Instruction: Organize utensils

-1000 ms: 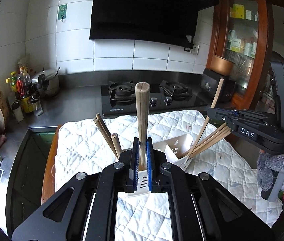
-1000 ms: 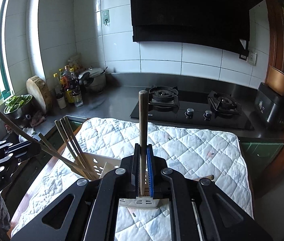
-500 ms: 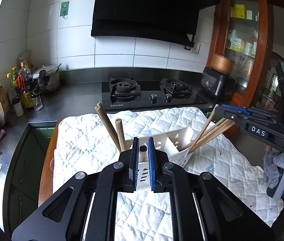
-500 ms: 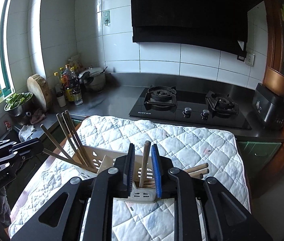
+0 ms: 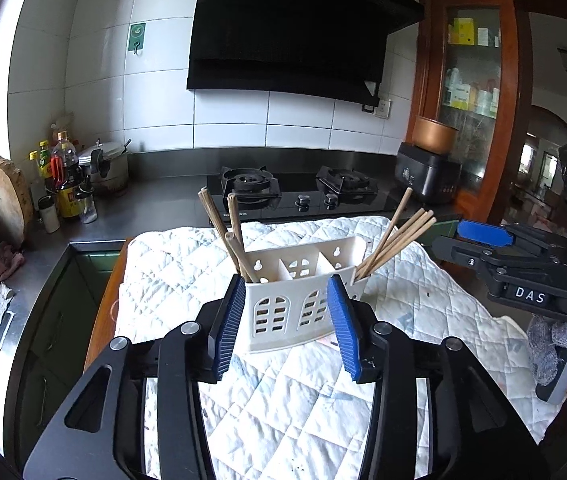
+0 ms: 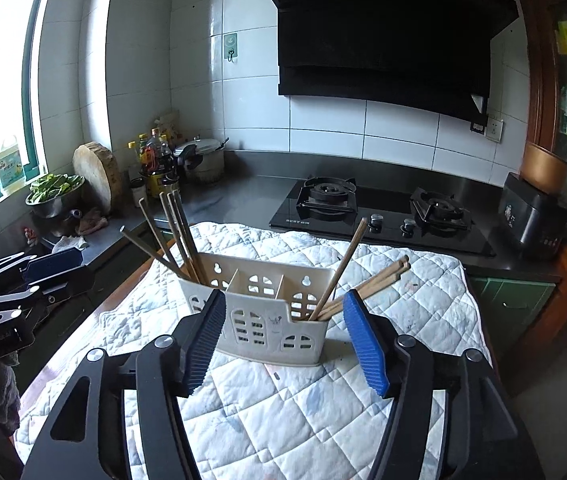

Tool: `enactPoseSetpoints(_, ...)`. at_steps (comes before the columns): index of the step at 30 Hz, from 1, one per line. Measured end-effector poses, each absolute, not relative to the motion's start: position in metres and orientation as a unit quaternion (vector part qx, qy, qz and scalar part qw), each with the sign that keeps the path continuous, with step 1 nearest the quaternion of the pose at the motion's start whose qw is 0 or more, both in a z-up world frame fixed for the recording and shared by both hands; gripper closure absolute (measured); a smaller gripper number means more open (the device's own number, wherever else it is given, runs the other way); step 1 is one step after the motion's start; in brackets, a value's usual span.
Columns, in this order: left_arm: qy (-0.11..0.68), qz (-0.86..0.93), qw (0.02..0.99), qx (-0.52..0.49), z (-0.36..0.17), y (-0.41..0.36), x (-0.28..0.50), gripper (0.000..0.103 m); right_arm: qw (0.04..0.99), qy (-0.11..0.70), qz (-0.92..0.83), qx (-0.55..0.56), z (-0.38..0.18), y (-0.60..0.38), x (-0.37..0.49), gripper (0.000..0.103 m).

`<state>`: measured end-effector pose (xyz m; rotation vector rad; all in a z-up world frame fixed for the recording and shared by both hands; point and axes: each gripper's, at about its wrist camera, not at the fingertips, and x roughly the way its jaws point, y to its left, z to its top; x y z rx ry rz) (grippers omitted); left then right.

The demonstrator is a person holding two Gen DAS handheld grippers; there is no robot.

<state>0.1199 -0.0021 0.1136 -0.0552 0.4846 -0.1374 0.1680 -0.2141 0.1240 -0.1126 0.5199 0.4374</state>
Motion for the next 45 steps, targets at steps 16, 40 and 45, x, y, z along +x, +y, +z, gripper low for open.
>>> enactPoseSetpoints(16,0.255,-0.024,0.966,-0.022,0.059,-0.011,0.061,0.024,0.945,0.264,0.171,-0.092,0.068,-0.214,0.098,0.012)
enactPoseSetpoints(40,0.279,0.0,0.96,-0.014,0.029,-0.01,0.019,0.018,0.947,0.29,0.12,-0.058,0.025,-0.241,0.052,0.008)
enactPoseSetpoints(45,0.279,0.001,0.96,-0.017,0.028,-0.008,0.016,0.018,0.947,0.293,0.118,-0.053,0.025,-0.243,0.051,0.008)
